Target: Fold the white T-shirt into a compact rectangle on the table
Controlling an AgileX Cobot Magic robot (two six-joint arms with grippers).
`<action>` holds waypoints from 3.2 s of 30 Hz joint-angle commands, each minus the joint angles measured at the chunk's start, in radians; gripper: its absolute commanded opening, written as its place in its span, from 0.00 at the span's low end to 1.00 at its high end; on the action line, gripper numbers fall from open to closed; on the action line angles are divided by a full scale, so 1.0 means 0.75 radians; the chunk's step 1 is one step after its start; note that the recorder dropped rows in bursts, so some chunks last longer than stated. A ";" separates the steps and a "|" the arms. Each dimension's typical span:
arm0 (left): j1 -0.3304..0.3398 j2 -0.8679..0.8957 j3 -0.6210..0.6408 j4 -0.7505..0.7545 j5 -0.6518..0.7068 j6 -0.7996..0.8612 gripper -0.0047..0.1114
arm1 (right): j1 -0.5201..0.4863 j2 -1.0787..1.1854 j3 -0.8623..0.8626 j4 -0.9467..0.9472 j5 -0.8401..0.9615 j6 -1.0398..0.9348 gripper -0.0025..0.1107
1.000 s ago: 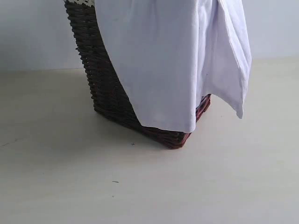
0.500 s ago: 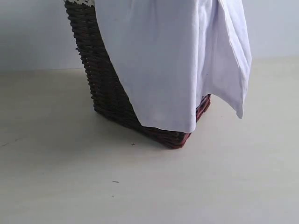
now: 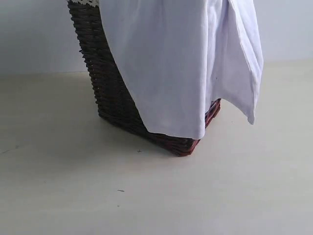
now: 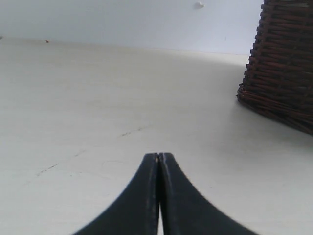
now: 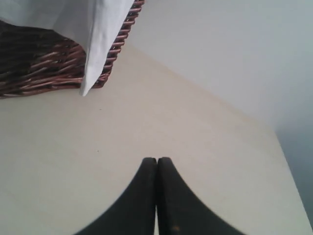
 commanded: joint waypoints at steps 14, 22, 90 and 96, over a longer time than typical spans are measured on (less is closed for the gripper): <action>-0.007 -0.009 -0.003 -0.006 -0.003 -0.001 0.04 | 0.058 0.421 -0.502 -0.249 -0.169 0.070 0.02; -0.007 -0.009 -0.003 -0.006 -0.003 -0.001 0.04 | 0.434 0.412 -0.509 -0.360 -0.273 0.672 0.02; -0.007 -0.009 -0.003 -0.006 -0.003 -0.001 0.04 | -0.225 0.855 -0.673 -1.596 -1.342 2.042 0.64; -0.007 -0.009 -0.003 -0.006 -0.003 -0.001 0.04 | 0.125 1.121 -0.893 -1.615 -1.107 2.061 0.62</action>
